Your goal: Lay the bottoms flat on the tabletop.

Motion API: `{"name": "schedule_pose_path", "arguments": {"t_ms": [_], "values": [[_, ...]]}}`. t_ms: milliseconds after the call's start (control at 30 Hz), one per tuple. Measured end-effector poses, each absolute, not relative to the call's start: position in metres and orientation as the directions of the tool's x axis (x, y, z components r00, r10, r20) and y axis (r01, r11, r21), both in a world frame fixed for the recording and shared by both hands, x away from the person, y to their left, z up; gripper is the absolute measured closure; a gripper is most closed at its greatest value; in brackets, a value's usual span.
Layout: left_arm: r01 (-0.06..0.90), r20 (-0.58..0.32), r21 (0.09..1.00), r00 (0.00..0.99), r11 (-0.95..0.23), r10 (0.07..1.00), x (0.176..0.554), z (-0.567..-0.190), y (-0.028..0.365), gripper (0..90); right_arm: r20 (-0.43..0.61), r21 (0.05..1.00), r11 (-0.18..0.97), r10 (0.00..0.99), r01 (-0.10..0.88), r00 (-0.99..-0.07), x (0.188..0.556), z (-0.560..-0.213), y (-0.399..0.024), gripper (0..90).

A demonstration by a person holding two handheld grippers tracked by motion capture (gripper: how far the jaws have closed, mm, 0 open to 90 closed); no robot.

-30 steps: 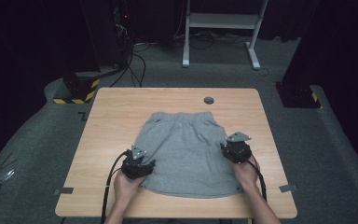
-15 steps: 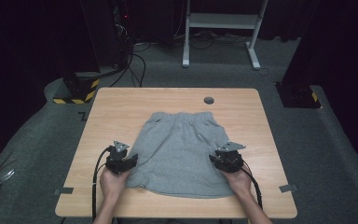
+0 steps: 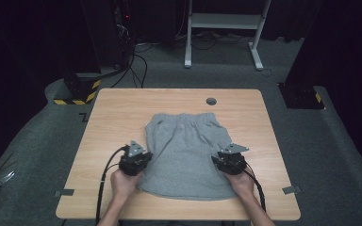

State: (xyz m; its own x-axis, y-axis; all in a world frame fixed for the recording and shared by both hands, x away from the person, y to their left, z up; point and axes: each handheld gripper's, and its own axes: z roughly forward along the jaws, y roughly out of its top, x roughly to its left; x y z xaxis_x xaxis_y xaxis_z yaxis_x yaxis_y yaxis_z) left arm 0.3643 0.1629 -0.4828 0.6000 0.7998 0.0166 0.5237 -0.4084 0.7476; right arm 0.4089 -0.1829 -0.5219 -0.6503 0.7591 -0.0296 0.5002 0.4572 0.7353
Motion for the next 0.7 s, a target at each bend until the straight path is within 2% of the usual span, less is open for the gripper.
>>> {"name": "schedule_pose_path", "arguments": {"t_ms": [100, 167, 200, 267, 333, 500, 700], "values": [[0.539, 0.01, 0.68, 0.671, -0.498, 0.741, 0.369, -0.496, 0.135, 85.0, -0.034, 0.737, 0.459, 0.759, 0.497, -0.65, 0.408, -0.522, -0.182, 63.3], [0.548, -0.011, 0.68, 0.672, -0.487, 0.74, 0.372, -0.496, 0.134, 81.6, -0.034, 0.737, 0.459, 0.759, 0.496, -0.651, 0.409, -0.522, -0.183, 63.3], [0.552, -0.018, 0.691, 0.66, -0.468, 0.751, 0.373, -0.494, 0.136, 76.6, -0.035, 0.737, 0.459, 0.759, 0.497, -0.65, 0.408, -0.522, -0.182, 63.3], [0.553, -0.029, 0.735, 0.604, -0.392, 0.797, 0.375, -0.484, 0.148, 67.9, -0.035, 0.737, 0.458, 0.76, 0.497, -0.649, 0.408, -0.522, -0.182, 63.3], [0.553, -0.028, 0.762, 0.549, -0.338, 0.835, 0.378, -0.476, 0.161, 64.0, -0.035, 0.737, 0.459, 0.759, 0.496, -0.65, 0.408, -0.522, -0.182, 63.2], [0.627, -0.007, 0.728, 0.413, -0.278, 0.911, 0.402, -0.478, 0.186, 60.1, -0.036, 0.737, 0.46, 0.759, 0.495, -0.65, 0.408, -0.522, -0.182, 63.1], [0.702, -0.012, 0.672, 0.332, -0.238, 0.943, 0.435, -0.498, 0.192, 55.8, -0.035, 0.737, 0.459, 0.759, 0.496, -0.65, 0.409, -0.522, -0.182, 63.0]]}}
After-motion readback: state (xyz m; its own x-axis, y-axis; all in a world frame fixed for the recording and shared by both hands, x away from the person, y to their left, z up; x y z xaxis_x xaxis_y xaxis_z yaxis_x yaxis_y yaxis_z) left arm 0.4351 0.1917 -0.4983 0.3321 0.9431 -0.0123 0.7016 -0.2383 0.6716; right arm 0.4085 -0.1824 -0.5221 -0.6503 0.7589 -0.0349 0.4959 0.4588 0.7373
